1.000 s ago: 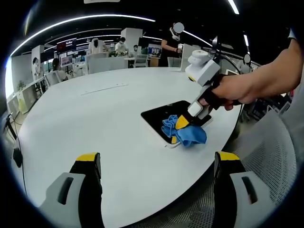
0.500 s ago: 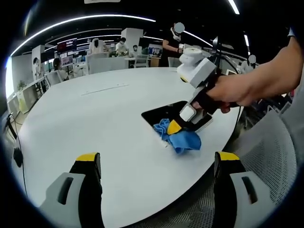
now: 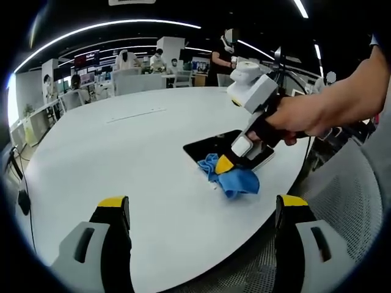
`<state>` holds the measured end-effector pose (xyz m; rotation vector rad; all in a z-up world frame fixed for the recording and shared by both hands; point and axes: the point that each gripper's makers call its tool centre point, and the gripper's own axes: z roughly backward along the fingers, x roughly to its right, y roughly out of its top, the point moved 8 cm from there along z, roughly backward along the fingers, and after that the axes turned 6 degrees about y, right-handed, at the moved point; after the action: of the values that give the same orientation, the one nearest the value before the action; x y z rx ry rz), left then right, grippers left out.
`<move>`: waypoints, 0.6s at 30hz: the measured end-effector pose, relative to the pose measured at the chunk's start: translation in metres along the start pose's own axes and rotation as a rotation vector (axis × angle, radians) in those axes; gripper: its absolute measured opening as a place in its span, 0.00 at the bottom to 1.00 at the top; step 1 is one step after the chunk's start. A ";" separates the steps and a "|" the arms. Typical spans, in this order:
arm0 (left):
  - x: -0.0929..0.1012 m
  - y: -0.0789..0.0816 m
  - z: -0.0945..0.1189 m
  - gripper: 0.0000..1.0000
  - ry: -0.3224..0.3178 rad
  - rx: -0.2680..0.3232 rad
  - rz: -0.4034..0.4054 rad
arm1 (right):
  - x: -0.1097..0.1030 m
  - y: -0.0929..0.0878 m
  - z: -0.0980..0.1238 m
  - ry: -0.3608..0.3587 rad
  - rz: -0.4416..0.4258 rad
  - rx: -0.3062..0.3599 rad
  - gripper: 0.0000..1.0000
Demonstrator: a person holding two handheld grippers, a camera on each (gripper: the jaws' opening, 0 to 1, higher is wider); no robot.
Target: Wipe the mirror surface with the cleaning cloth until all visible marks leave the cleaned area.
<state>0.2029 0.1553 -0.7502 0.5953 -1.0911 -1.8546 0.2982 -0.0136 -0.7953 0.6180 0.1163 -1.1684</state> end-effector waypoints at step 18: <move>-0.001 -0.002 -0.001 0.98 -0.002 -0.004 -0.001 | 0.009 0.025 -0.008 -0.009 0.009 0.007 0.02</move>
<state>0.2033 0.1560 -0.7520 0.5922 -1.0881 -1.8586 0.3256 -0.0108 -0.7962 0.6186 0.1015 -1.1636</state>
